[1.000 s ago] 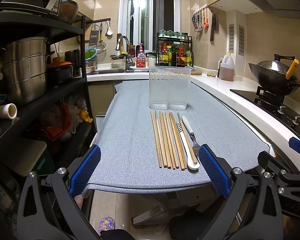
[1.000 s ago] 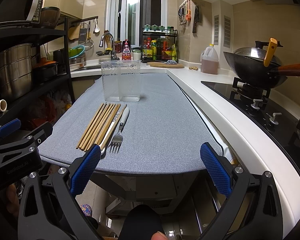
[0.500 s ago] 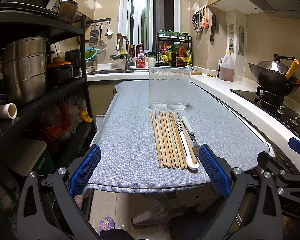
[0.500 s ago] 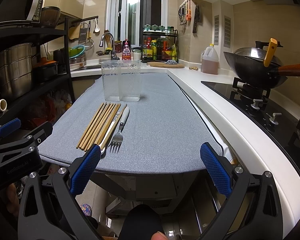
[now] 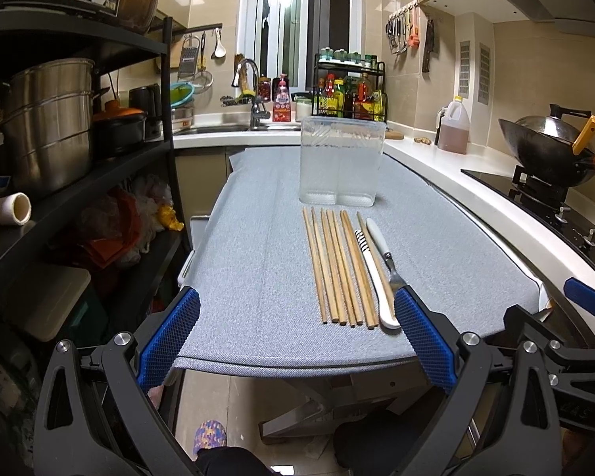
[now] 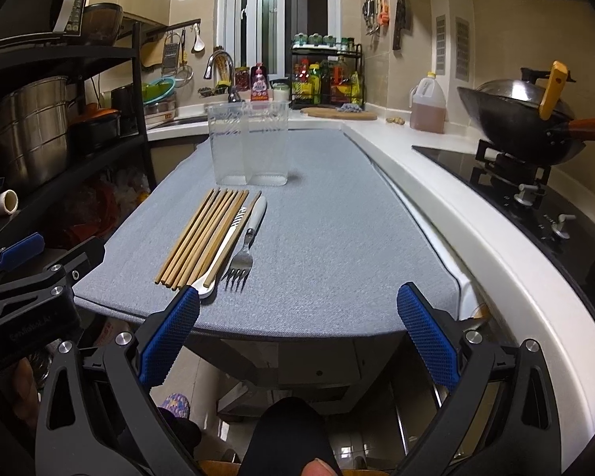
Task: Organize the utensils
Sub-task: 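Grasp the silver fork with the right tool while the left tool grasps a wooden chopstick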
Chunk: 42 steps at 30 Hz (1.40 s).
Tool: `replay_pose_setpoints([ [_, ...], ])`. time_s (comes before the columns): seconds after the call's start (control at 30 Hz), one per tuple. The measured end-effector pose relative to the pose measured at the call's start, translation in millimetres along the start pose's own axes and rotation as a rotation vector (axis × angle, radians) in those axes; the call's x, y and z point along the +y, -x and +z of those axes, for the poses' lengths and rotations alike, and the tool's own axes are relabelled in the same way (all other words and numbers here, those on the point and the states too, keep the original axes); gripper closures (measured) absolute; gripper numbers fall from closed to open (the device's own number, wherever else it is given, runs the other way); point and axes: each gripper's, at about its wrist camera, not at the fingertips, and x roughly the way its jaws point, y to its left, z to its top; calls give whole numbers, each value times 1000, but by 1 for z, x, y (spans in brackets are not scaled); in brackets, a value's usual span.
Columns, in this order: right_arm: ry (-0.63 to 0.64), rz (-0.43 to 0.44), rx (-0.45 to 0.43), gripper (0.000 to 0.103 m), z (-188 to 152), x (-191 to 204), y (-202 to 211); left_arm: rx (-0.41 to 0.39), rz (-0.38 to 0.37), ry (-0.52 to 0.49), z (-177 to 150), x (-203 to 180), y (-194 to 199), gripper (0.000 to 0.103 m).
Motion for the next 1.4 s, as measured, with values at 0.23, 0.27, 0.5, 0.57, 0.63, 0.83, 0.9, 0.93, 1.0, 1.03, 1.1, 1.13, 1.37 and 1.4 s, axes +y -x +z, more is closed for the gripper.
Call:
replay_pose_setpoints([
  [0.23, -28, 52, 80, 5, 2, -4, -59, 57, 45, 33, -3, 22, -18, 8],
  [0.27, -29, 49, 83, 5, 3, -3, -66, 65, 52, 35, -3, 24, -23, 8],
  [0.5, -15, 44, 107, 5, 15, 9, -116, 112, 60, 5, 0, 24, -58, 8],
  [0.57, -20, 37, 116, 5, 18, 11, -125, 127, 50, 1, 1, 22, -68, 8],
  [0.63, -14, 32, 128, 5, 19, 14, -134, 136, 41, -3, 2, 20, -75, 8],
  [0.83, -7, 0, 169, 5, 15, 16, -152, 189, 31, -22, -2, 14, -101, 8],
  [0.9, -22, 0, 170, 5, 14, 13, -155, 202, 29, -25, -4, 15, -108, 8],
  [0.93, -25, -3, 167, 5, 14, 12, -155, 209, 33, -29, -5, 15, -110, 8],
  [1.0, -17, -2, 167, 5, 14, 14, -156, 229, 36, -32, -7, 15, -116, 7],
  [1.03, -15, 3, 167, 5, 15, 15, -157, 221, 33, -26, -8, 16, -115, 8],
  [1.1, -9, 8, 161, 5, 16, 17, -159, 216, 32, -22, -9, 17, -115, 8],
  [1.13, -6, 10, 159, 5, 16, 19, -160, 215, 30, -21, -9, 18, -115, 8],
  [1.37, 9, 14, 111, 5, 7, 27, -152, 183, 19, -30, -9, 17, -112, 28],
  [1.4, 15, 17, 105, 7, 5, 25, -150, 178, 15, -34, -9, 16, -111, 36],
])
